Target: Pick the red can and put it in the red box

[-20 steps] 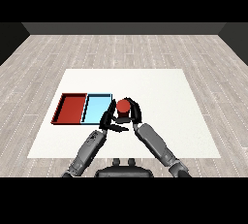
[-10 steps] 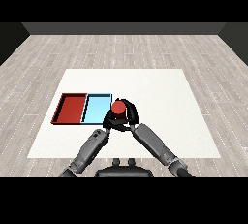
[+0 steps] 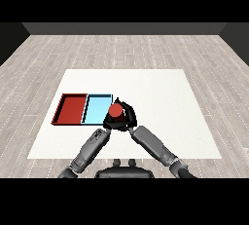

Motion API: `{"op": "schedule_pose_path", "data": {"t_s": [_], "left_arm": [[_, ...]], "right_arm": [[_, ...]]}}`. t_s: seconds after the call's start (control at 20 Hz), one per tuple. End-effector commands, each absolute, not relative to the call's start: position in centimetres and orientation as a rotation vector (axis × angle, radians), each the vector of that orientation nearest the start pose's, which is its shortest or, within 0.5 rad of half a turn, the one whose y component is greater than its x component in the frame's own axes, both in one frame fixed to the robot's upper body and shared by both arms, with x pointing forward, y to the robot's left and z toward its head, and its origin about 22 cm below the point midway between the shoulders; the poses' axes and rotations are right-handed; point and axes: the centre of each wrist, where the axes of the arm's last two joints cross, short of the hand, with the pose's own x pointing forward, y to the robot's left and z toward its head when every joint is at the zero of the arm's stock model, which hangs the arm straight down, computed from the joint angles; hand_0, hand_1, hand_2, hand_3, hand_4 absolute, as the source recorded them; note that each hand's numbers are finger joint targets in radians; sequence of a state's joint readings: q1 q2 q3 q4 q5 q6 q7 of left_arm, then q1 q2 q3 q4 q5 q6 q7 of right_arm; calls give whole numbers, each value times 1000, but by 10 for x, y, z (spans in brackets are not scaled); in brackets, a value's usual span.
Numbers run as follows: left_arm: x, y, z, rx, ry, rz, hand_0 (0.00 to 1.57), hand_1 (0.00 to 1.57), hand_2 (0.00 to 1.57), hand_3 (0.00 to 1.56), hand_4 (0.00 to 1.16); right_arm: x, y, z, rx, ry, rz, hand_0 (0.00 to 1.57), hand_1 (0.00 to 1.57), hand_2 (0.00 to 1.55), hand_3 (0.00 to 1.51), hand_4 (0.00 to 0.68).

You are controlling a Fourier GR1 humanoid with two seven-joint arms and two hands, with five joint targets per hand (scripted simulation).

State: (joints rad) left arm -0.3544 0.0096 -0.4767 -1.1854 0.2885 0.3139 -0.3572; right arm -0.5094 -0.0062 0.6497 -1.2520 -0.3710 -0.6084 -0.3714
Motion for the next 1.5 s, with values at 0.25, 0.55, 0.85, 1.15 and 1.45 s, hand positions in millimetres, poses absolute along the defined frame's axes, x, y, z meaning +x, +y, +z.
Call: {"op": "schedule_pose_path", "data": {"t_s": [0.25, 0.55, 0.85, 1.15, 1.45], "left_arm": [[276, 81, -16, -73, -1664, 9, 1571, 1571, 1497, 1380, 912], [286, 82, -16, -5, -1741, 29, 1568, 1568, 1513, 1408, 1004], [297, 90, -14, -10, -1756, 53, 1571, 1571, 1529, 1427, 966], [290, 83, -5, 45, -1775, 54, 1571, 1571, 1529, 1455, 1118], [292, 87, 2, 64, -1829, 30, 1571, 1571, 1541, 1466, 1123]], "right_arm": [[265, -25, 54, 283, -1895, 56, 1529, 1529, 1458, 1379, 626], [281, -24, 50, 268, -1896, 117, 1463, 1463, 1447, 1379, 607], [283, -33, 43, 310, -1891, 51, 1453, 1453, 1440, 1379, 597], [282, -36, 45, 254, -1902, 124, 0, 0, 0, 0, 0], [294, -48, 50, 273, -1921, 98, 0, 0, 0, 0, 0]]}}
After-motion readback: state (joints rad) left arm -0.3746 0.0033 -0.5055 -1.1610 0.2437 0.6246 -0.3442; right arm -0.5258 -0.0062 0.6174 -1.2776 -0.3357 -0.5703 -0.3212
